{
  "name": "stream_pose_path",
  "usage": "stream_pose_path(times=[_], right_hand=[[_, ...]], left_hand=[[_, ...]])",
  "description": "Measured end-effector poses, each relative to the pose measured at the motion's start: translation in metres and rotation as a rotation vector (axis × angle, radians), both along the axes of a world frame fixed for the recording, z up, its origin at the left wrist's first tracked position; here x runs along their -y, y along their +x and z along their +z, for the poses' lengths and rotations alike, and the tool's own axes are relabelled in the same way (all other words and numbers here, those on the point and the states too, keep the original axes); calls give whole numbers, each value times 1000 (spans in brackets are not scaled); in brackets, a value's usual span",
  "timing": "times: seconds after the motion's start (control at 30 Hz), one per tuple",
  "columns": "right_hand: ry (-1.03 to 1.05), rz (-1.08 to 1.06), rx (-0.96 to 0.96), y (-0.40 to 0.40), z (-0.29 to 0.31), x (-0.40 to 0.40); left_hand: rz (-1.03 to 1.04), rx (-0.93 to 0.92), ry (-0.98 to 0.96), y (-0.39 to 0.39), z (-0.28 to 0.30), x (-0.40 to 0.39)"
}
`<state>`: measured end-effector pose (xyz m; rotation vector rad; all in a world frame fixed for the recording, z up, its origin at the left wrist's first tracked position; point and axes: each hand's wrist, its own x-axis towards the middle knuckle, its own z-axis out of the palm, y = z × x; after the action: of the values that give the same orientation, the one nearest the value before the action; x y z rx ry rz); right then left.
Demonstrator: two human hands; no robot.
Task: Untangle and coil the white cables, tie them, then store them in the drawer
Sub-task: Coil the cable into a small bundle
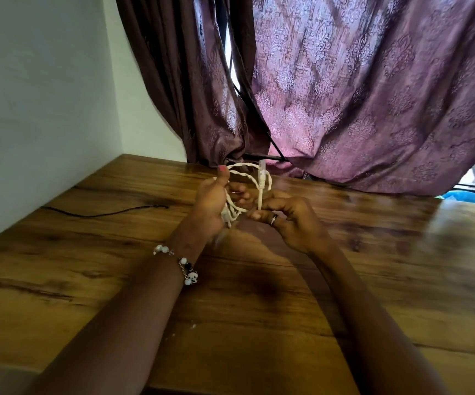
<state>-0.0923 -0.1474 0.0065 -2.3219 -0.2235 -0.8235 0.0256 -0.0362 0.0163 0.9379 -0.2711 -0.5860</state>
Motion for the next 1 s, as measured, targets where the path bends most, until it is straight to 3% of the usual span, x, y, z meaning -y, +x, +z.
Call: stream_pose_path(times=[0.17, 0.3, 0.4, 0.53, 0.67, 0.77, 0.87, 1.0], right_hand=[[193, -103, -34, 7, -11, -5], [410, -112, 14, 8, -13, -12], [418, -175, 50, 9, -13, -16], [556, -205, 91, 10, -11, -10], [479, -339, 303, 2, -1, 17], [345, -404, 196, -5, -1, 30], [492, -213, 29, -7, -4, 26], [1019, 277, -140, -5, -12, 6]], left_hand=[[-209, 87, -72, -20, -1, 3], [-237, 155, -57, -24, -5, 5], [-273, 185, -91, -25, -5, 4], [-234, 79, -135, -22, -2, 5], [-266, -9, -130, -10, -3, 3], [-447, 42, -93, -15, -6, 3], [-695, 64, -174, -16, -6, 2], [-980, -24, -320, -14, -4, -10]])
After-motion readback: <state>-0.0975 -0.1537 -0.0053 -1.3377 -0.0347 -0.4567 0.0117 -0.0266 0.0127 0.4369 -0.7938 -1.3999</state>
